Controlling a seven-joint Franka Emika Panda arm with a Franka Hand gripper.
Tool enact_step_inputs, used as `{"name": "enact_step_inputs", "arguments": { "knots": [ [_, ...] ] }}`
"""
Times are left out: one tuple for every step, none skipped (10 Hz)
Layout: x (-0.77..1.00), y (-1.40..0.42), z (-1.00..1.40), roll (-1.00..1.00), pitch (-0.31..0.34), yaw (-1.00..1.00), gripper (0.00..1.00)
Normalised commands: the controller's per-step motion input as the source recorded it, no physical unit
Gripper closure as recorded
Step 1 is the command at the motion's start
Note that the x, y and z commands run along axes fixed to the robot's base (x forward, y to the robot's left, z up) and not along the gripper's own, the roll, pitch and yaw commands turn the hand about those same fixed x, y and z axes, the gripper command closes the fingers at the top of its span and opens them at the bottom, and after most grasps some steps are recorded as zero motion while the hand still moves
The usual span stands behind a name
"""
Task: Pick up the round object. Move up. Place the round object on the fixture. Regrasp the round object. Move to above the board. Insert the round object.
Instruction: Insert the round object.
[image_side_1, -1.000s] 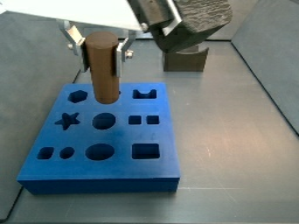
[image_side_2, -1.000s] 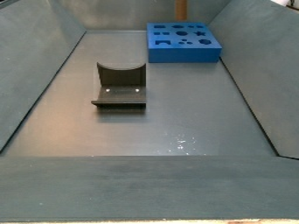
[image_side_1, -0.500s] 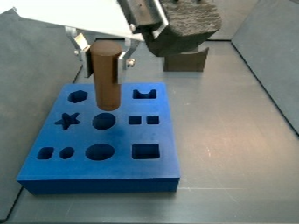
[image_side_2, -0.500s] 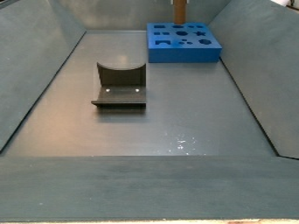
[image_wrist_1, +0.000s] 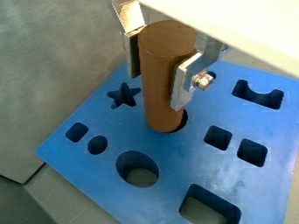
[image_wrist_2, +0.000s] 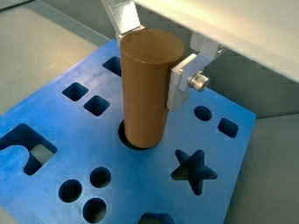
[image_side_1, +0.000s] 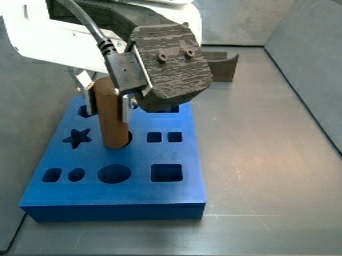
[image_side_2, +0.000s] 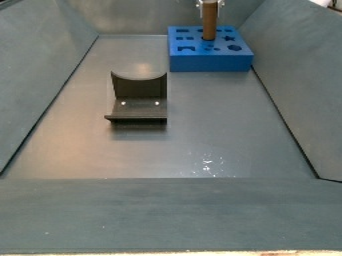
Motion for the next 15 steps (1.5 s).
{"name": "enact_step_inputs", "arguments": {
  "knots": [
    [0.08, 0.02, -0.28, -0.24, 0.000, 0.00, 1.00],
    [0.22, 0.33, -0.15, -0.43, 0.160, -0.05, 1.00],
    [0.45, 0.32, -0.29, -0.64, 0.246, -0.10, 1.00],
    [0.14, 0.00, 0.00, -0.06, 0.060, -0.10, 1.00],
    [0.00, -0.01, 0.00, 0.00, -0.020, 0.00, 1.00],
    [-0.16, -0.25, -0.15, 0.18, -0.263, 0.00, 1.00],
    [0.19, 0.00, -0.95, -0.15, 0.057, -0.15, 1.00],
    [0.33, 0.11, -1.00, 0.00, 0.049, -0.17, 1.00],
    [0.39, 0.22, -1.00, 0.00, 0.003, -0.19, 1.00],
    [0.40, 0.24, -1.00, 0.03, 0.000, -0.19, 1.00],
    [0.41, 0.24, -1.00, 0.03, 0.000, -0.20, 1.00],
    [0.41, 0.25, -1.00, 0.04, 0.000, -0.20, 1.00],
    [0.41, 0.26, -1.00, 0.05, 0.000, -0.17, 1.00],
    [-0.09, 0.01, -0.46, 0.09, -0.537, 0.00, 1.00],
    [0.00, 0.00, -0.13, 0.06, 0.000, 0.00, 1.00]
  ]
}}
